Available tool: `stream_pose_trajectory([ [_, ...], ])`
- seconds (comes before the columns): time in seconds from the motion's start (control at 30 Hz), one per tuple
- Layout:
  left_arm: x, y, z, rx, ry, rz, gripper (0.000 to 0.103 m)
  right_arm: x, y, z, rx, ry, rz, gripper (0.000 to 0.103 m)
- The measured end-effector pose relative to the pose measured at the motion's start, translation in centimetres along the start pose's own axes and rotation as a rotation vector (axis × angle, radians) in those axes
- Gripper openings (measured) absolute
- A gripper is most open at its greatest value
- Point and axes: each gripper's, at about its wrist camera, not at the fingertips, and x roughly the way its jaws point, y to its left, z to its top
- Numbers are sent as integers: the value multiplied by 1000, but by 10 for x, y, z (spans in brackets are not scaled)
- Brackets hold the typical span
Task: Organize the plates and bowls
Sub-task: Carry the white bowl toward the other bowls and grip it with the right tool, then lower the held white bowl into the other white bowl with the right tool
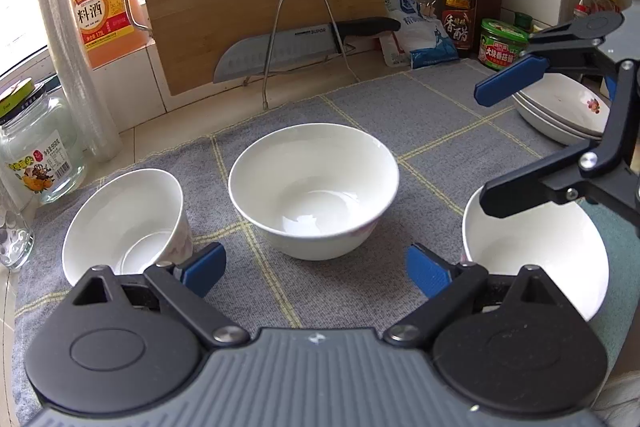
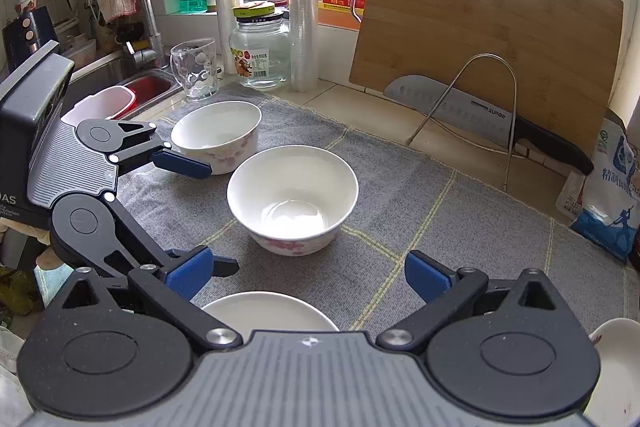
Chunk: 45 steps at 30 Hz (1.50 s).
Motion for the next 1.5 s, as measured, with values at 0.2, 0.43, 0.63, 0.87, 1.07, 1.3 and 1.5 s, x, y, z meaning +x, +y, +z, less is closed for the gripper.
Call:
stream_pose_trajectory([
  [0.2,14,0,4,18,-3,10,96,27,-7,19,-9,19,35,103],
  [0.43,24,2,9,28,-7,-5,94,63,-15,35,0,66,88,101],
  [0.63,27,4,11,25,-15,-20,89,87,-21,41,15,102,119,96],
  [0.87,29,7,11,16,-14,-37,88,104,-25,45,20,124,142,87],
  [1.07,29,6,12,21,-13,-38,87,109,-24,49,24,126,170,82],
  [1.3,29,6,14,23,-2,-44,87,108,-23,50,30,124,169,81],
  [1.5,23,7,17,27,3,-51,87,100,-20,51,25,110,165,81],
])
